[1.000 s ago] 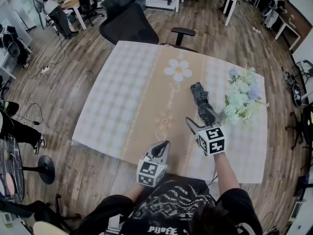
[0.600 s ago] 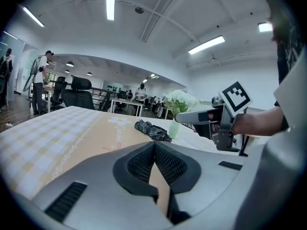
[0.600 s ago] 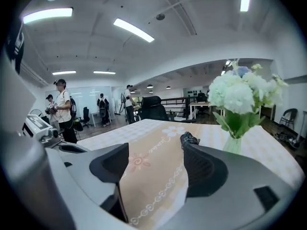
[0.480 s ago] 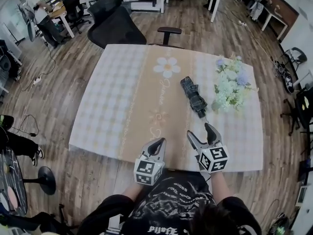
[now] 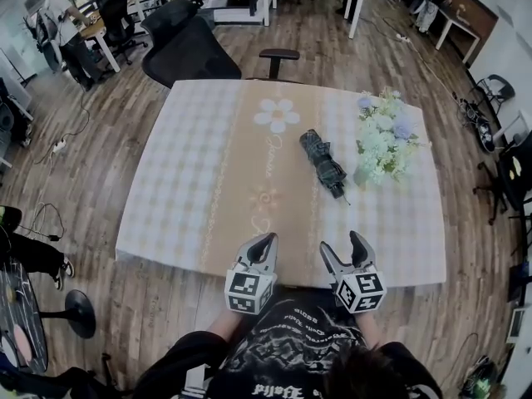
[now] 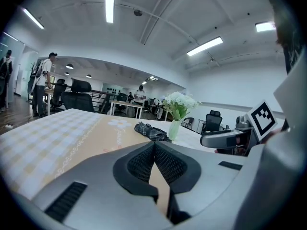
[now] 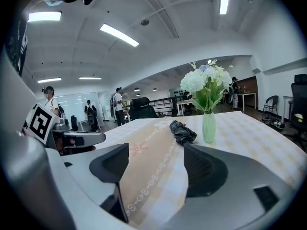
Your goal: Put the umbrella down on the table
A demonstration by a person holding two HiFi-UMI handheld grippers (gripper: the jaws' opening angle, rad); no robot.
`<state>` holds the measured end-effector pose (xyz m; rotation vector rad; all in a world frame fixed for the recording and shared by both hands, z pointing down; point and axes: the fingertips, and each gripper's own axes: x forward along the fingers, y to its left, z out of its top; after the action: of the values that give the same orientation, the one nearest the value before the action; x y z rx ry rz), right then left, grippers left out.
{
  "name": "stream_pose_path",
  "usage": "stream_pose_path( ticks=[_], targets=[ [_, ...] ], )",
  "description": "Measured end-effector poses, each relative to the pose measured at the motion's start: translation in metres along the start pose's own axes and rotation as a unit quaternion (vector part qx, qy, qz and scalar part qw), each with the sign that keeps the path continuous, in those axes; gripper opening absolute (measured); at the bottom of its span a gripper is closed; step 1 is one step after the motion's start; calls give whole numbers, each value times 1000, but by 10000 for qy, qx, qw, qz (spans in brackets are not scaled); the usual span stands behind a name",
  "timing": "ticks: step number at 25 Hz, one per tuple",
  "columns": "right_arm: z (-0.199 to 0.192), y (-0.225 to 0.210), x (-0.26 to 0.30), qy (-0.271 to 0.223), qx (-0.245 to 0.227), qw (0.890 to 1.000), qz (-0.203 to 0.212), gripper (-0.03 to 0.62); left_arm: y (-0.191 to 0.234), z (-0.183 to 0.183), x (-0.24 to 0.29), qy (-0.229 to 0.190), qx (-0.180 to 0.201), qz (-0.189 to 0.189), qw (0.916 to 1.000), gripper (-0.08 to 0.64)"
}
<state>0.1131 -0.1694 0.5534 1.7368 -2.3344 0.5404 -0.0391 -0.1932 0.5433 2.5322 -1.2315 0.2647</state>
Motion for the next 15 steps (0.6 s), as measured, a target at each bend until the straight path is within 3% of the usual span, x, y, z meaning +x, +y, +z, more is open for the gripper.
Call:
stream_pose_path(
  ticks=[4, 8, 15],
  targets=[
    [3, -4, -2, -67, -34, 9999, 69, 374, 1, 2, 2, -58, -7, 74, 10000, 20],
    [11, -3, 0, -66, -359, 9992, 164, 373, -1, 2, 10, -32, -3, 32, 10000, 20],
    [6, -7, -2, 83, -329, 9994, -47, 155, -15, 8, 18, -61, 225, -181, 9996, 20]
  ],
)
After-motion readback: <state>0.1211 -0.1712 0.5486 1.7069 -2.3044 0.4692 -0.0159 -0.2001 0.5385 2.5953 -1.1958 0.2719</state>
